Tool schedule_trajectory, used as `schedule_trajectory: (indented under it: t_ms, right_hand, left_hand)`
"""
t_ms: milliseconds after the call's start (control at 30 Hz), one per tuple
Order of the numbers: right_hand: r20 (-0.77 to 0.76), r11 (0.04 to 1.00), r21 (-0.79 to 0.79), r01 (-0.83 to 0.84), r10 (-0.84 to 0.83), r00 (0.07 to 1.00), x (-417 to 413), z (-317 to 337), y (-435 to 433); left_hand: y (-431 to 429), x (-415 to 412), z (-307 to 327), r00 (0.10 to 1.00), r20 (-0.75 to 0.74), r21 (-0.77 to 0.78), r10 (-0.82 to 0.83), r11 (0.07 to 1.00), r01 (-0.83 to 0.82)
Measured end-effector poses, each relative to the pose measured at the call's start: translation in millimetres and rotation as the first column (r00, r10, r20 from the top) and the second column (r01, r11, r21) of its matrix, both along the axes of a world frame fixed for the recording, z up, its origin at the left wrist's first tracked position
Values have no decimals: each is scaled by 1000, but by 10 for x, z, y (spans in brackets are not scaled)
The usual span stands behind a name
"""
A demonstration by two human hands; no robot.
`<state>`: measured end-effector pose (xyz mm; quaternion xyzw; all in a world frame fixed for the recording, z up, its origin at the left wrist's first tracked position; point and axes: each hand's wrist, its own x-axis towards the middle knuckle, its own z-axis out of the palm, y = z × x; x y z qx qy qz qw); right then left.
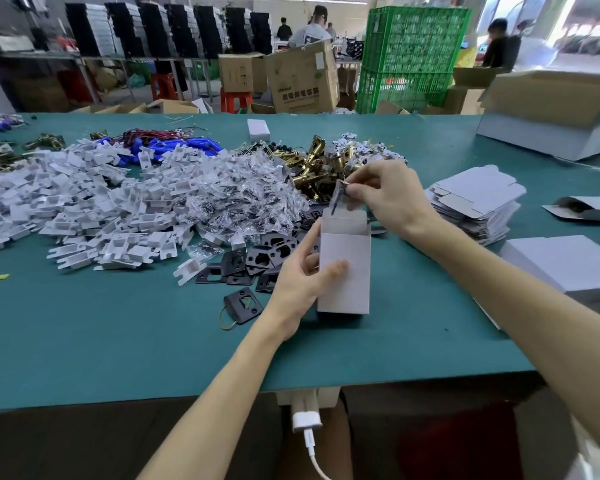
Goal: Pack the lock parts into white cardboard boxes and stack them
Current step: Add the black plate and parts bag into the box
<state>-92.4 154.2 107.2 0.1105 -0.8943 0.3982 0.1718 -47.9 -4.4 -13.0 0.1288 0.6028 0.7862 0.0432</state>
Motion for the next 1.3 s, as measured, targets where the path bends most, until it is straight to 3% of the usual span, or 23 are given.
schedule_trajectory:
  t_ms: [233,467,567,733,933,1300]
  right_hand:
    - [-4,999,3,49,-49,999,82,-192,100]
    - [18,993,112,-40,38,999,125,-335,1]
    - [16,967,252,-46,43,999,172,-331,-2]
    - [53,844,534,-55,32,998,217,-257,15]
    - [-22,875,483,-40,58,998,263,-256,28]
    - [129,861,498,-107,48,990,259,-316,84]
  left_hand:
    - [5,-37,-33,1000,-5,4,0,1000,0]
    - [15,-59,-51,1000,-9,-13,21,1000,-21]
    - [14,-57,-61,1000,-11,-11,16,1000,-16]
    - [-1,-44,-59,1000,-23,-12,5,1000,-5]
    - [0,-52,-57,1000,-20,-38,24,999,-25]
    - [5,-40,-46,1000,-7,-5,21,1000,-21]
